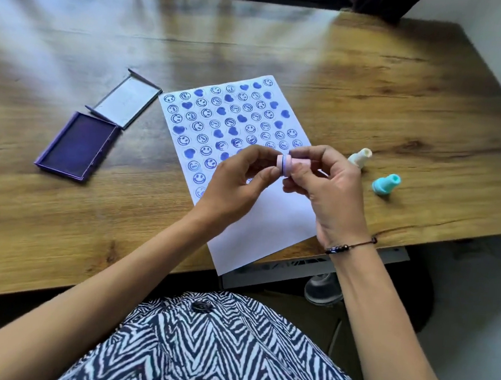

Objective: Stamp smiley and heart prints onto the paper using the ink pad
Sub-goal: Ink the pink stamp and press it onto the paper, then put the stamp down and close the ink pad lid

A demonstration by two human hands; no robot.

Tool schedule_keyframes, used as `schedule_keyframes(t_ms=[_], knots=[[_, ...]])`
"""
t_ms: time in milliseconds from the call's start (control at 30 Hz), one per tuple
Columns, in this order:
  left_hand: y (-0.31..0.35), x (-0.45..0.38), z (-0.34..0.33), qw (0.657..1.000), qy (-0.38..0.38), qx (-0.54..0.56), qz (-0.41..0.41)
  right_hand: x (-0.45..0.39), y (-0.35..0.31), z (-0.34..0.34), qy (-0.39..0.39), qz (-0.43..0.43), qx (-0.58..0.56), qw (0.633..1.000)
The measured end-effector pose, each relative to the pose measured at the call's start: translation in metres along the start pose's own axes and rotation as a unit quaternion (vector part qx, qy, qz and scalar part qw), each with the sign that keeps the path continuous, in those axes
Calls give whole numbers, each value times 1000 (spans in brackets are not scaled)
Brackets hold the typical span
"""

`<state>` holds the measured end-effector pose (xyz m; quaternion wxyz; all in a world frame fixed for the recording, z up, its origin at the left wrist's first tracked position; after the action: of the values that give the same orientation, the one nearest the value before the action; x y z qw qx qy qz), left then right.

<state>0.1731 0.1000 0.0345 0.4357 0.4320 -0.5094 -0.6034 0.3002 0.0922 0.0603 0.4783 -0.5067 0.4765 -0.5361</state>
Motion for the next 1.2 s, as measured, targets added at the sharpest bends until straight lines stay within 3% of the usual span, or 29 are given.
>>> schedule_keyframes(t_ms=[200, 400, 500, 567, 700, 833, 933, 1200], knots=[[1, -9, -8, 999, -26, 36, 8, 2, 0, 8, 44, 30, 25, 998], [7, -22, -8, 998, -10, -61, -17, -8, -1, 13, 54, 27, 34, 998], [8, -35, -13, 995, -10, -94, -15, -26, -9, 23, 43, 36, 130, 990], [7, -45, -17, 996, -3, -87, 5, -45, -19, 32, 53, 65, 280, 956], [6, -65, -22, 996, 12, -76, 38, -86, -28, 46, 53, 82, 582, 807], [10, -80, -28, 994, 7, -101, 39, -110, -19, 53, 43, 68, 700, 710], [12, -86, -30, 995, 3, -91, 42, -117, -10, 53, 35, 66, 732, 678], [7, -81, -7, 993, 19, -101, 54, -128, -18, 42, -5, 40, 749, 661]])
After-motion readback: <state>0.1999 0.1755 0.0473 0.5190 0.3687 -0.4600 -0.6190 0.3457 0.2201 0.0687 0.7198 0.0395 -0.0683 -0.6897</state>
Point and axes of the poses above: each hand's wrist, its own x-axis away from the middle knuckle, its own z-axis out of the back of the hand, y = z × x, the point moved 6 cm from there along -x, towards the middle knuckle, and after that the axes turned 5 degrees about -y, right-handed, at the moved point
